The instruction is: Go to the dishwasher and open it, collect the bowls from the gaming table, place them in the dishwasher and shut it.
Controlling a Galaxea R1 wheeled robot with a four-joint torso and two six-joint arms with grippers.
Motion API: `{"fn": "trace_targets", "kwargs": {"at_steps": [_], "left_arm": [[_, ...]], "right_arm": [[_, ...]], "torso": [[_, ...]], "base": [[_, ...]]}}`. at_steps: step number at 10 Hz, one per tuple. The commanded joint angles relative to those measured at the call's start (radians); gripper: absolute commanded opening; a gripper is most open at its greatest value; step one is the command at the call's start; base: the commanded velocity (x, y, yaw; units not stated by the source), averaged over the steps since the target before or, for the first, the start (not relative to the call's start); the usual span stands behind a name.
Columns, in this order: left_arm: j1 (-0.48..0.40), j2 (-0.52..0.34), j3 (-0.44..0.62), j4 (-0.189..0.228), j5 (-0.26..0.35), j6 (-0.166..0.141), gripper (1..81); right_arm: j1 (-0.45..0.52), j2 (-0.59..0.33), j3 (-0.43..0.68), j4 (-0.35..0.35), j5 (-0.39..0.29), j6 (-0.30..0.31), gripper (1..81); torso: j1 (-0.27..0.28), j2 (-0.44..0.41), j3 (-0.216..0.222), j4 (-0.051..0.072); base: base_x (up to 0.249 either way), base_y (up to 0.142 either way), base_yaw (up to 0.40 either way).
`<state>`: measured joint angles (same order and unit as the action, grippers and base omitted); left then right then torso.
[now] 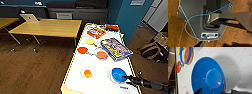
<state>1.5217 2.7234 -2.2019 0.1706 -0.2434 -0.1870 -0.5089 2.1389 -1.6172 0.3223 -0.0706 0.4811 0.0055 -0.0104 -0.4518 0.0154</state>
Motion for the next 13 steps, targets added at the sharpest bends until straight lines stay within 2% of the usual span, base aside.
{"fn": "trace_targets", "kwargs": {"at_steps": [1, 2, 3, 6, 7, 10, 12, 13], "left_arm": [[0.013, -0.014, 0.001, -0.005, 0.065, -0.002, 81.1], [0.013, -0.014, 0.001, -0.005, 0.065, -0.002, 81.1], [0.013, -0.014, 0.001, -0.008, 0.065, -0.002, 81.1], [0.009, -0.011, 0.001, -0.011, 0.067, -0.002, 81.1], [0.009, -0.011, 0.001, -0.010, 0.067, -0.002, 81.1], [0.001, -0.007, 0.001, -0.003, 0.075, 0.000, 81.1], [-0.005, 0.001, 0.004, 0.006, 0.075, 0.000, 81.1], [-0.008, 0.003, 0.005, 0.006, 0.075, 0.001, 81.1]], "right_arm": [[0.114, 0.015, -0.038, 0.021, -0.026, 0.008, 81.1], [0.115, 0.031, -0.052, 0.021, -0.026, 0.007, 81.1], [0.114, 0.034, -0.055, 0.021, -0.026, 0.008, 1.0], [0.068, 0.038, -0.045, 0.017, -0.015, 0.004, 1.0], [0.074, -0.004, 0.003, 0.015, -0.015, 0.005, 1.0], [0.150, -0.200, 0.192, 0.017, -0.043, 0.022, 1.0], [0.190, -0.364, 0.317, 0.008, -0.150, 0.022, 1.0], [0.186, -0.435, 0.371, 0.001, -0.158, 0.019, 1.0]], "torso": [[0.000, 0.000, 0.000, 0.000], [0.000, 0.000, 0.000, 0.000], [0.000, 0.000, 0.000, 0.000], [0.000, 0.000, 0.000, 0.000], [0.000, 0.000, 0.000, 0.000], [0.000, 0.000, 0.000, 0.000], [0.000, 0.000, 0.000, 0.000], [0.000, 0.000, 0.000, 0.000]], "base": [[0.000, 0.000, 0.000], [0.000, 0.000, 0.000], [0.000, 0.000, 0.000], [0.000, 0.000, 0.000], [0.000, 0.000, 0.000], [0.000, 0.000, 0.000], [0.000, 0.000, 0.000], [0.000, 0.000, 0.000]]}}
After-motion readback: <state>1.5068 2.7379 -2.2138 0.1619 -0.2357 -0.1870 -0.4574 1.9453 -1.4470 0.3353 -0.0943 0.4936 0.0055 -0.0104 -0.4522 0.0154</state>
